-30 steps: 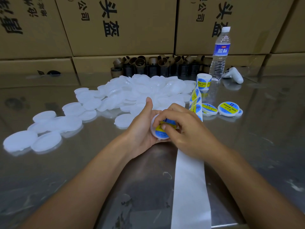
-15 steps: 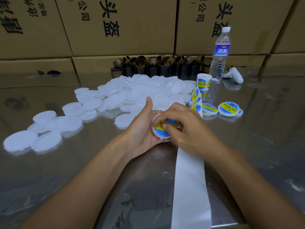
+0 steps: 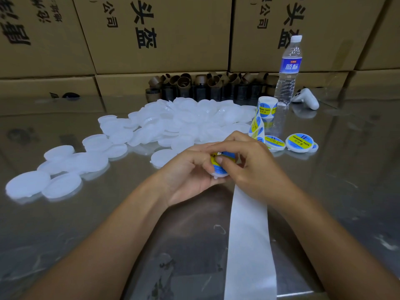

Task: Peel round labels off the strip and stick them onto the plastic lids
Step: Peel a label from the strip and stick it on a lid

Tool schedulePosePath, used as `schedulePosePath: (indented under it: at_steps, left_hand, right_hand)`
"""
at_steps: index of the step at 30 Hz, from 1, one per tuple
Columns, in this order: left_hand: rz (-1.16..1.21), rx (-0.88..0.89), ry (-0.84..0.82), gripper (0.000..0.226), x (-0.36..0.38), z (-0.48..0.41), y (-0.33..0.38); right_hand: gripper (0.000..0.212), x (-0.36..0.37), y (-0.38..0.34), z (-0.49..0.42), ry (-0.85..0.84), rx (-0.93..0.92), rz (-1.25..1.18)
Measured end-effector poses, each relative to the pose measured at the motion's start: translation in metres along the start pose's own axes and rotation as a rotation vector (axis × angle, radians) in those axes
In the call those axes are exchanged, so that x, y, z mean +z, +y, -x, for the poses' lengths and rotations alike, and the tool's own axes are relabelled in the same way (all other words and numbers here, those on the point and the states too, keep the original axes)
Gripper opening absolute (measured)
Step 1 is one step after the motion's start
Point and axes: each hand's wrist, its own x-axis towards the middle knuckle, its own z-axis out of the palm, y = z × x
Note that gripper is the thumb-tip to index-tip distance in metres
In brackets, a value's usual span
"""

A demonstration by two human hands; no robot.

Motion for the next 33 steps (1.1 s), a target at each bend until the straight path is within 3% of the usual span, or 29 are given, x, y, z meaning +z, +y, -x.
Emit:
schedulePosePath:
  at_steps: [6, 10, 15, 18, 26, 30, 33]
  left_hand:
    - [-0.065, 0.006, 0.044, 0.049, 0.000, -0.001, -0.002]
    - [-0.090, -0.041, 0.037, 0.056, 0.003, 0.001, -0.002]
    - [-0.124, -0.037, 0.119, 0.064, 0.003, 0.000, -0.002]
    - [-0.126, -0.048, 0.166, 0.050, 0.003, 0.001, -0.003]
    - [-0.118, 0.002, 0.244, 0.033, 0.005, -0.002, -0.006]
    - [-0.157, 0.019, 0.288, 0.018, 0.004, -0.001, -0.004]
    - [-0.185, 0.050, 0.339, 0.021, 0.003, -0.002, -0.003]
  right_hand:
    - [0.038, 0.000, 0.002, 0.000, 0.005, 0.005, 0.024]
    - [0.068, -0.002, 0.003, 0.001, -0.018, 0.037, -0.048]
    - [0.080, 0.000, 0.003, 0.001, 0.057, 0.049, -0.087]
    - [0.083, -0.002, 0.008, 0.000, 0.115, 0.110, -0.119]
    - [0.029, -0.001, 0.008, -0.001, 0.193, 0.083, 0.070]
    - [0.021, -0.003, 0.013, -0.001, 0.250, 0.141, 0.079]
    - [0.016, -0.001, 0.012, -0.002, 0.322, 0.160, 0.036]
